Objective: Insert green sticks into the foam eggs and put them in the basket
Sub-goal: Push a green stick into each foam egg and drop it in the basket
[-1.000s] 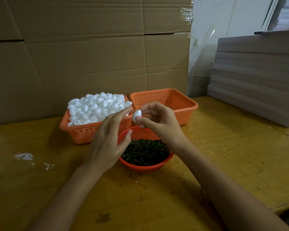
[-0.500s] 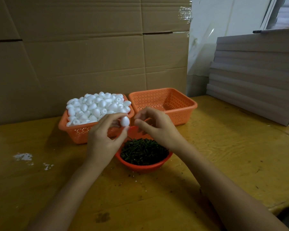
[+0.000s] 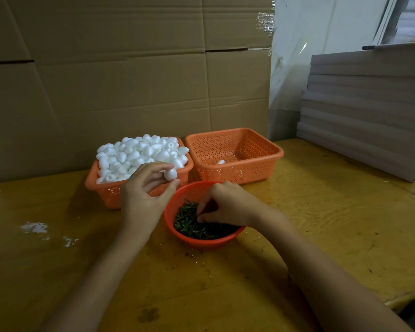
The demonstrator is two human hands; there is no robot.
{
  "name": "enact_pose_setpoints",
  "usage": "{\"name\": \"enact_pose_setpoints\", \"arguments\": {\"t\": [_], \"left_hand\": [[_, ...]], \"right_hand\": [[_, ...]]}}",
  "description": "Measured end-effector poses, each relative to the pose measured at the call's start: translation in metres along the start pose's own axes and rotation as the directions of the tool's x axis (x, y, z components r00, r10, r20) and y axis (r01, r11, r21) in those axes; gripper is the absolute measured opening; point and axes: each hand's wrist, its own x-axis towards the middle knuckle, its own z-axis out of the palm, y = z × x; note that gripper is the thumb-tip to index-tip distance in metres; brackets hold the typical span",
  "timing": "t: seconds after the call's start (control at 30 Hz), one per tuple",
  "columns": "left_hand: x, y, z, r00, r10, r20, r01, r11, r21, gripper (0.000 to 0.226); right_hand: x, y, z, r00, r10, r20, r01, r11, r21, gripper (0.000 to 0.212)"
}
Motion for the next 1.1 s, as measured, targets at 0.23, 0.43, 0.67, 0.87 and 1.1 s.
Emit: {"name": "enact_pose_setpoints", "arguments": {"t": [0.23,0.43,0.67,0.87,1.1], "left_hand": [[-0.0001,-0.0001,-0.0010,0.999,-0.053,-0.009,0.053,0.999,-0.006,0.036],[0.0004,0.0030,-0.0009,0.997,-0.073,0.007,0.073,0.997,0.003,0.035],[-0.0014,0.0028,0.0005,0.995,-0.100,0.007,0.100,0.995,0.004,0.030],[-0.0017,0.0038,0.0014,0.993,-0.115,0.028,0.115,0.993,-0.004,0.030],[-0.0024,0.0046,0.0014,0.987,-0.157,0.048,0.158,0.987,-0.020,0.030]], "right_hand": [[0.0005,0.0000,-0.0002,0.996,-0.022,-0.087,0.031,0.995,0.097,0.011],[0.0012,-0.0027,-0.0020,0.973,0.012,-0.229,0.055,0.957,0.286,0.009],[0.0005,0.0023,-0.0081,0.960,0.113,-0.255,0.016,0.890,0.456,0.022],[0.0010,0.0019,-0.0083,0.965,0.093,-0.246,0.008,0.925,0.380,0.021],[0.0017,0.0030,-0.0073,0.973,0.070,-0.218,0.014,0.932,0.362,0.015]]}}
